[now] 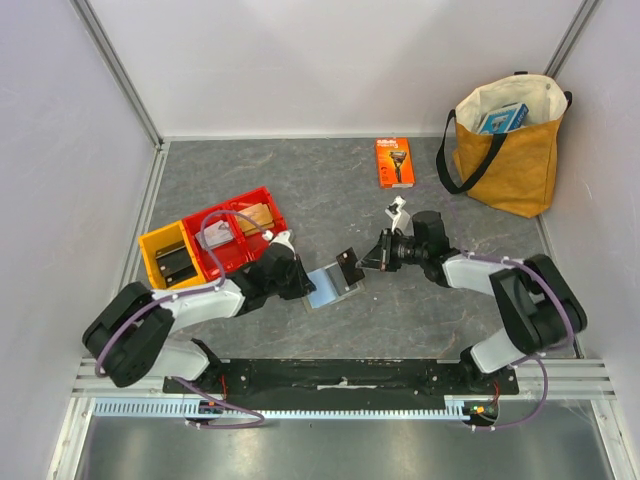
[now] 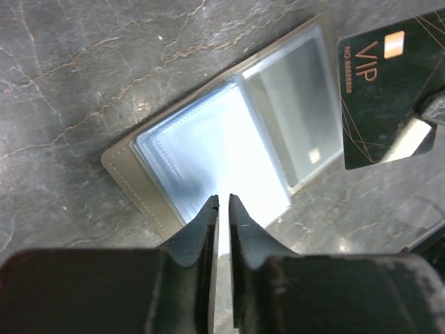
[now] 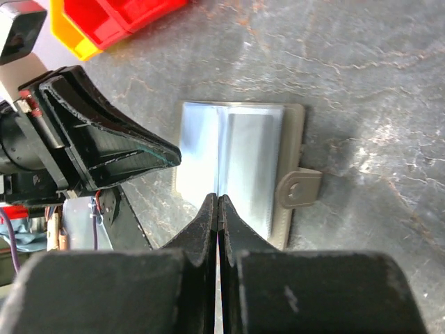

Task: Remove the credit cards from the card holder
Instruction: Remove the credit card from the card holder, then place the credit card in the storage box.

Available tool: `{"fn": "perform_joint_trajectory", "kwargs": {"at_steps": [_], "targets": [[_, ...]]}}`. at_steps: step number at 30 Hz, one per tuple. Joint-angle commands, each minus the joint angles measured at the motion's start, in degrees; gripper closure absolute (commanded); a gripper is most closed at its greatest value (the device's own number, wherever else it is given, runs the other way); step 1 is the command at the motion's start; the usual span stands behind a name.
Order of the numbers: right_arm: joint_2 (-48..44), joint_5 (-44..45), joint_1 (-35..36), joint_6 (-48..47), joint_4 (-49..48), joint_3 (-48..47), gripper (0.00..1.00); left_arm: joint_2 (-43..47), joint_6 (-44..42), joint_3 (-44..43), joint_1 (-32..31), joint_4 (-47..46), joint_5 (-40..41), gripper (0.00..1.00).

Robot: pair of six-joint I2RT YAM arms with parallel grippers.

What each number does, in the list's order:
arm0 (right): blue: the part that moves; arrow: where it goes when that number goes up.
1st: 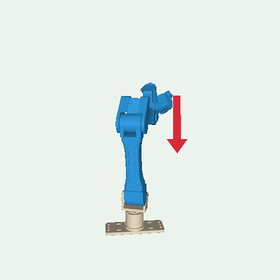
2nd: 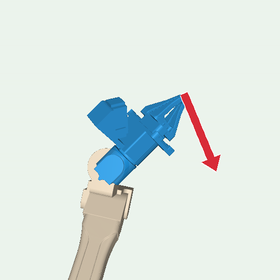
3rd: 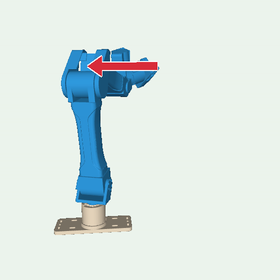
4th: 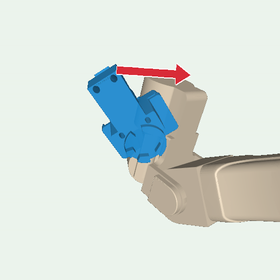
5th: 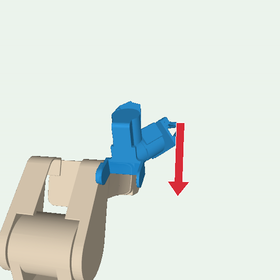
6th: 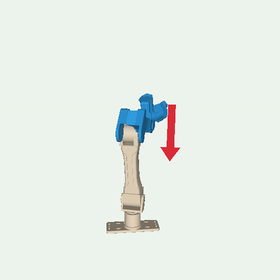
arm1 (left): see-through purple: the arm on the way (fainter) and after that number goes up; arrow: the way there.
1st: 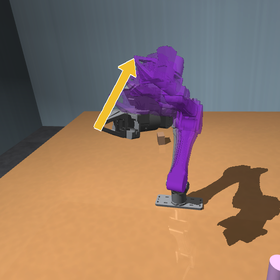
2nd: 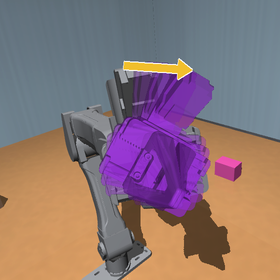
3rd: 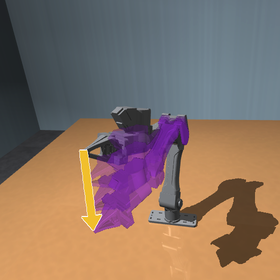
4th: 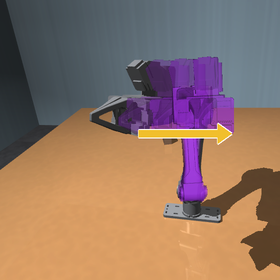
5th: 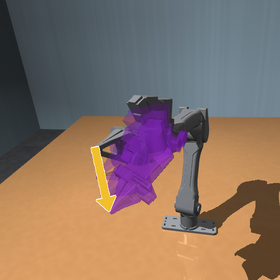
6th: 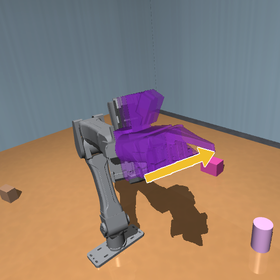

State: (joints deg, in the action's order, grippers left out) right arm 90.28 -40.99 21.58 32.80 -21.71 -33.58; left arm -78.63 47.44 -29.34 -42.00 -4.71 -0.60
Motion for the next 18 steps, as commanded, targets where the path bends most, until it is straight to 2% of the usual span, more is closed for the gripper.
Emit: {"fn": "perform_joint_trajectory", "kwargs": {"at_steps": [1, 7, 9, 14, 18], "targets": [[-8.17, 1.09, 0.13, -1.86, 4.22, 0.27, 1.00, 7.42, -0.94, 0.51, 0.51, 0.49, -0.89, 0.76], [-16.09, -3.12, 0.13, 0.33, 5.37, 0.19, 1.00, 19.81, -4.10, 1.83, 0.78, -2.23, -2.38, 0.36], [-17.94, -5.66, 0.30, 1.30, 5.37, -0.25, 1.00, 22.45, -6.56, 1.40, 1.21, -2.15, -4.57, 0.27], [-22.68, -12.34, 0.39, 1.13, 7.29, -1.13, 1.00, 27.65, -12.97, -0.45, 3.58, -2.76, -15.28, 0.22], [-25.50, -15.69, 1.09, -3.87, 13.00, -3.06, 1.00, 27.13, -18.51, -5.45, 6.05, 0.39, -26.36, 0.17]]}}
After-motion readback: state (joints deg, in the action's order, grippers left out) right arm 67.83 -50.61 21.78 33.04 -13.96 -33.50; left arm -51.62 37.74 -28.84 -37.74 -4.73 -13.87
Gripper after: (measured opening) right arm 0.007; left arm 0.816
